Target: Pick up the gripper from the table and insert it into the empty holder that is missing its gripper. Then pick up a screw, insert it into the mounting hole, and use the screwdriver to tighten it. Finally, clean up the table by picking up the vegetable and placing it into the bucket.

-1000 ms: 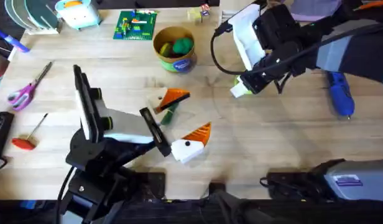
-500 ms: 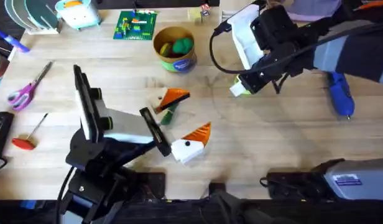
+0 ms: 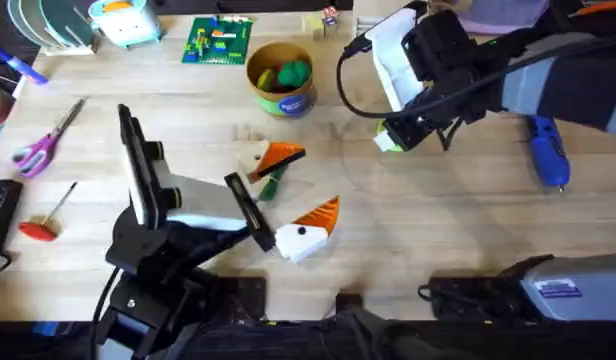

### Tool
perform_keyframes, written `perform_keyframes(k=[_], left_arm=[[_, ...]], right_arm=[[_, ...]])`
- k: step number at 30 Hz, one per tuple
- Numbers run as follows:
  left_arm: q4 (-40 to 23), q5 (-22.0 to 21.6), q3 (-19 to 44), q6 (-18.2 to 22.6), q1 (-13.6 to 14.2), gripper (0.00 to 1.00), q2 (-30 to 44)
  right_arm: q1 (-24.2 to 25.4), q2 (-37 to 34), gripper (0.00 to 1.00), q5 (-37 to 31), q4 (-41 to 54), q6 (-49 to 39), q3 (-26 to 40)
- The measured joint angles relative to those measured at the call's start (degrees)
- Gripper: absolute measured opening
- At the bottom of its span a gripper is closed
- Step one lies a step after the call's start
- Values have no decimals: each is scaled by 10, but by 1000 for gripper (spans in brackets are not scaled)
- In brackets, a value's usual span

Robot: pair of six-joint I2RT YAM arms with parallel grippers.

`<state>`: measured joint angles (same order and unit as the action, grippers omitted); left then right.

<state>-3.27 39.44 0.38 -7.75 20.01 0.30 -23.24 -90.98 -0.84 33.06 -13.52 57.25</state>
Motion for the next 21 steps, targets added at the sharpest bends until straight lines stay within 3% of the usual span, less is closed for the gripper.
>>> perform_keyframes(k=[7, 21], left_arm=[[0, 0, 0, 0, 0, 993, 0], [0, 0, 0, 0, 0, 993, 0]], right_arm=[[0, 0, 15, 0, -1, 2, 0], [0, 10, 7, 0, 14, 2, 1]])
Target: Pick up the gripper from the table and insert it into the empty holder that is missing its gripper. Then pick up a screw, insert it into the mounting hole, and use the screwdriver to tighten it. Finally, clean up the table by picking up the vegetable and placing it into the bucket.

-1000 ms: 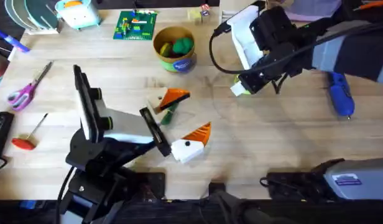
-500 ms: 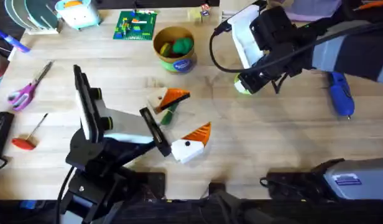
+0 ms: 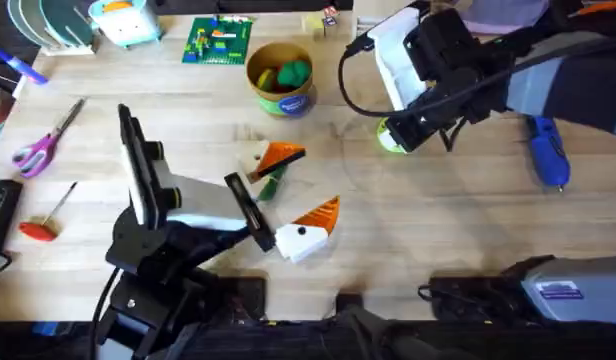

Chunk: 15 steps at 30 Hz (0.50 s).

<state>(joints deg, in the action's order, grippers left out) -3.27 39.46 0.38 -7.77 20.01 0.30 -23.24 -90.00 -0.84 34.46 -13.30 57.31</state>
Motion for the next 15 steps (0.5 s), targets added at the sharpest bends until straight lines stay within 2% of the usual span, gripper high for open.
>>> perform_keyframes(k=[4, 11, 15], left_arm=[[0, 0, 0, 0, 0, 993, 0], [0, 0, 0, 0, 0, 993, 0], [0, 0, 0, 0, 0, 993, 0]], right_arm=[[0, 36, 7, 0, 18, 0, 18], [-1, 138, 7, 2, 38, 0, 81], [-18, 184, 7, 12, 65, 5, 101]])
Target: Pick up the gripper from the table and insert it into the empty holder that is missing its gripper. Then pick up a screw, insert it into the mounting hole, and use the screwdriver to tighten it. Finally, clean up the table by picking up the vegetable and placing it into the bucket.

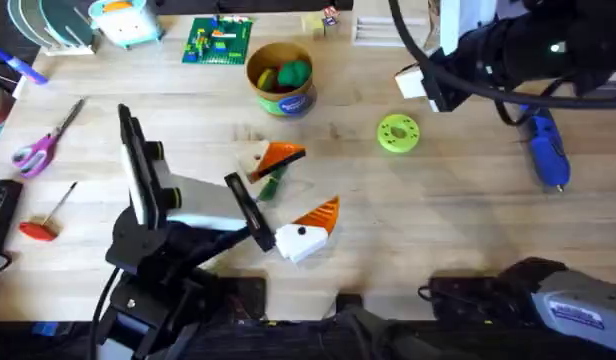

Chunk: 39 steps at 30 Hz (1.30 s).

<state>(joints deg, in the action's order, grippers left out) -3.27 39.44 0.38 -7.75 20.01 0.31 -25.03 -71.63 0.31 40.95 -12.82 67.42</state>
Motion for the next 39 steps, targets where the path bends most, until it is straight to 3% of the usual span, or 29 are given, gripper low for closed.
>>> perform_keyframes(k=[7, 15, 19, 26, 39], left_arm=[[0, 0, 0, 0, 0, 993, 0], [0, 0, 0, 0, 0, 993, 0], [0, 0, 0, 0, 0, 993, 0], [0, 0, 0, 0, 0, 993, 0], [-1, 22, 0, 35, 0, 993, 0]], right_arm=[[-93, -9, 7, 5, 116, 15, 80], [-229, -69, 7, 20, 130, 57, 197], [-269, -116, 7, 25, 138, 84, 237], [-313, -196, 6, 25, 172, 101, 294], [-322, -203, 6, 44, 174, 114, 308]])
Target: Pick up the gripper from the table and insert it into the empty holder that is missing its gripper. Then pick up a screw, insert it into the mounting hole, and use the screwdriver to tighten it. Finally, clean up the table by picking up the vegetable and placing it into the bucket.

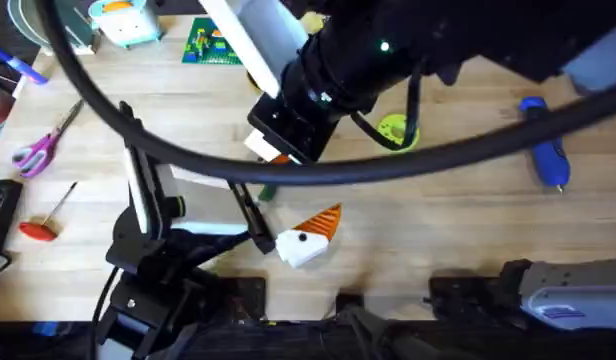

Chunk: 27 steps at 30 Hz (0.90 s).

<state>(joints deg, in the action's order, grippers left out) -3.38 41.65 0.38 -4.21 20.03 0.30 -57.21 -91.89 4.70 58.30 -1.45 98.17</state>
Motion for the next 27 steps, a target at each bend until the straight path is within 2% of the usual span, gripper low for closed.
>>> perform_keyframes(k=[27], left_arm=[[0, 6, 0, 7, 0, 993, 0]], right_arm=[[0, -39, 6, 22, -3, -1, 1]])
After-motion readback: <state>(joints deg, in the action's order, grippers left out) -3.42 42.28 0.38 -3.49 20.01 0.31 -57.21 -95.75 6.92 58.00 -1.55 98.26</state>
